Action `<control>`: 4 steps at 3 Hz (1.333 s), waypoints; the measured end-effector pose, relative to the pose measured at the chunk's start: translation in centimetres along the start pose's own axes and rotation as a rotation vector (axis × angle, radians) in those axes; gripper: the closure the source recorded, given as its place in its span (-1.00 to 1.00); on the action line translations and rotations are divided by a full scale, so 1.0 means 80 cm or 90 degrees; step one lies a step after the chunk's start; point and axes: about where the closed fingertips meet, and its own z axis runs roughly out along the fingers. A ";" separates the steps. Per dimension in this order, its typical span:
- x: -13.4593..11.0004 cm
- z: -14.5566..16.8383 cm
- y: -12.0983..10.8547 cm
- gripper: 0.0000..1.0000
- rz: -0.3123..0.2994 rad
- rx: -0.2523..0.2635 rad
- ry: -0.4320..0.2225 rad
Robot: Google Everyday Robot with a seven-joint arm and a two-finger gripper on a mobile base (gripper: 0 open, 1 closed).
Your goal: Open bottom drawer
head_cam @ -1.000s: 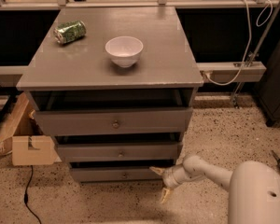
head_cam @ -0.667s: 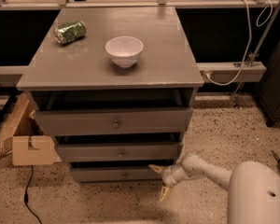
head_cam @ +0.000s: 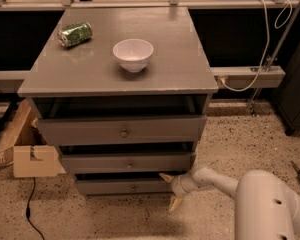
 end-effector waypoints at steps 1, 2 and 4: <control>0.025 0.020 -0.011 -1.00 0.035 0.010 0.035; 0.037 0.034 -0.018 -1.00 0.061 0.015 0.057; 0.052 0.022 -0.001 -0.16 0.104 0.020 0.102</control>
Offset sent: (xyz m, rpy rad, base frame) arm 0.0409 -0.0061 -0.0440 -0.0953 0.0294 -0.1697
